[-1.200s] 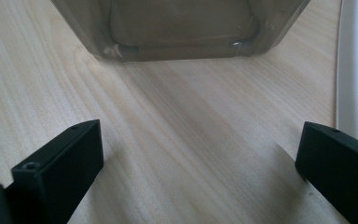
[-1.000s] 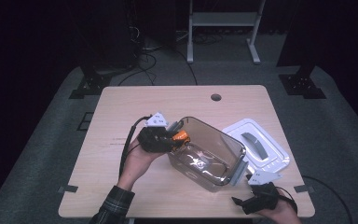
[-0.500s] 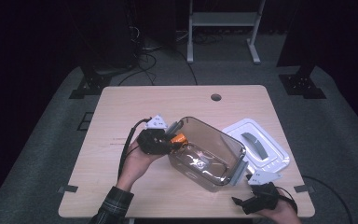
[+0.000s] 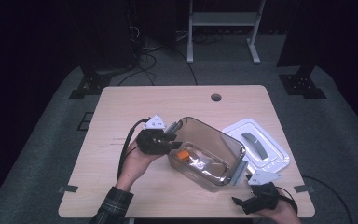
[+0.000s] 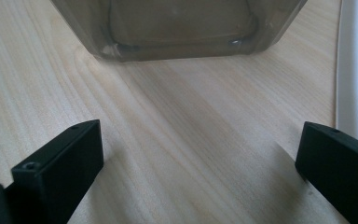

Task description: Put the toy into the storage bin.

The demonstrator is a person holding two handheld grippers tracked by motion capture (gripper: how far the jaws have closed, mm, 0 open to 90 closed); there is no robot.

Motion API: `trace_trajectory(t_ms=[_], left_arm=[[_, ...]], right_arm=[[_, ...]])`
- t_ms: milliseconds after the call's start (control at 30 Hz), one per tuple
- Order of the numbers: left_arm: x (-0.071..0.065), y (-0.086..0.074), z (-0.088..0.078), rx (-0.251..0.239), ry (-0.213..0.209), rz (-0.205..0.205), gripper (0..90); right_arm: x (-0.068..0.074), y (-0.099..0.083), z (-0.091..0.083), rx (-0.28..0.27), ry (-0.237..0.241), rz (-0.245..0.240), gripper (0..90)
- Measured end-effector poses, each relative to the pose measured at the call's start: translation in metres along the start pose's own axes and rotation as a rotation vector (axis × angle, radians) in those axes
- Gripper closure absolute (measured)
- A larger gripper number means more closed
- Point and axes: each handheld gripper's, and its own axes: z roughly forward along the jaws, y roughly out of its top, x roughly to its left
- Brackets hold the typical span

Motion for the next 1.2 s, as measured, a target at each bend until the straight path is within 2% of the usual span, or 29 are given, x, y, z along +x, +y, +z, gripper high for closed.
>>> trace_trajectory(t_ms=[233, 567, 767, 900, 1200], left_arm=[[-0.001, 0.001, -0.006, -0.015, -0.002, 0.0, 59.5], [-0.003, 0.002, -0.025, -0.026, -0.006, -0.017, 48.2], [-0.004, -0.001, -0.038, -0.049, 0.016, -0.034, 38.3], [-0.005, -0.007, -0.044, -0.03, 0.032, -0.035, 30.9], [-0.003, -0.026, -0.064, -0.036, 0.092, -0.045, 17.5]], right_arm=[[0.0, 0.0, 0.0, 0.0, 0.0, 0.0, 0.0], [0.0, 0.0, 0.0, 0.001, -0.001, 0.001, 0.0], [0.0, 0.0, 0.0, 0.001, -0.002, 0.004, 0.0], [0.0, 0.0, 0.0, 0.001, -0.002, 0.004, 0.0], [0.0, 0.0, 0.0, 0.0, -0.002, 0.004, 0.0]])
